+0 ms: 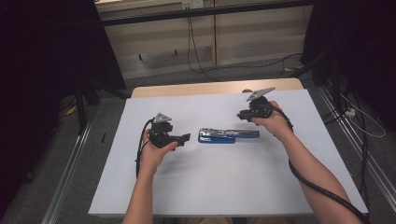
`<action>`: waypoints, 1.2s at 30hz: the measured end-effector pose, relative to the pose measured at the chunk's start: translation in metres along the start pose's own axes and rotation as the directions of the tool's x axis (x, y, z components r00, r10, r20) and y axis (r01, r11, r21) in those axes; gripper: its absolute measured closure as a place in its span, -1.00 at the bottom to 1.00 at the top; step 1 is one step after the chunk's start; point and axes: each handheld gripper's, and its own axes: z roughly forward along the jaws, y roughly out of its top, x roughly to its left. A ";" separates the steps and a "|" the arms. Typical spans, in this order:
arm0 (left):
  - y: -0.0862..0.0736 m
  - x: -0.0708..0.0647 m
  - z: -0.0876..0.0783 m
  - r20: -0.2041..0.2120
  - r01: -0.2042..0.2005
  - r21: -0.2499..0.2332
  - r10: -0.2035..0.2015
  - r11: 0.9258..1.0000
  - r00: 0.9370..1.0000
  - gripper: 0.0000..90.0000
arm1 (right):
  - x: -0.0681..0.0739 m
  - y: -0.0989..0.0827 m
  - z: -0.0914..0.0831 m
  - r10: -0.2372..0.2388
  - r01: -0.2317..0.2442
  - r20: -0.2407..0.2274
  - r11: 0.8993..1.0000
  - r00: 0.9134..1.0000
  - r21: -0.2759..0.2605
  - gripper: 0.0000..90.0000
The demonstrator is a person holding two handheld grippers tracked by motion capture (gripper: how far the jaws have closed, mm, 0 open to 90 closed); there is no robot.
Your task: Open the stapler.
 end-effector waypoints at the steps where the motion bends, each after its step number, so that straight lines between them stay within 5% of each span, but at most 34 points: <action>1: 0.000 -0.001 -0.001 -0.002 -0.005 0.002 0.005 1.000 1.000 -0.74 | 0.000 0.000 -0.001 -0.001 0.001 -0.002 1.000 1.000 -0.004 0.76; 17: -0.016 -0.007 -0.018 0.013 -0.014 -0.017 0.014 1.000 1.000 -0.77 | 0.015 0.005 -0.024 -0.039 0.037 -0.049 0.998 0.998 -0.040 0.76; 31: -0.023 -0.014 -0.027 0.023 -0.038 -0.036 0.039 0.999 0.999 -0.79 | 0.024 0.002 -0.023 -0.071 0.066 -0.092 0.997 0.993 -0.049 0.76; 36: -0.020 -0.010 -0.028 0.033 -0.015 -0.065 0.017 0.998 0.999 -0.79 | 0.028 0.007 -0.024 -0.094 0.089 -0.106 0.995 0.990 -0.051 0.76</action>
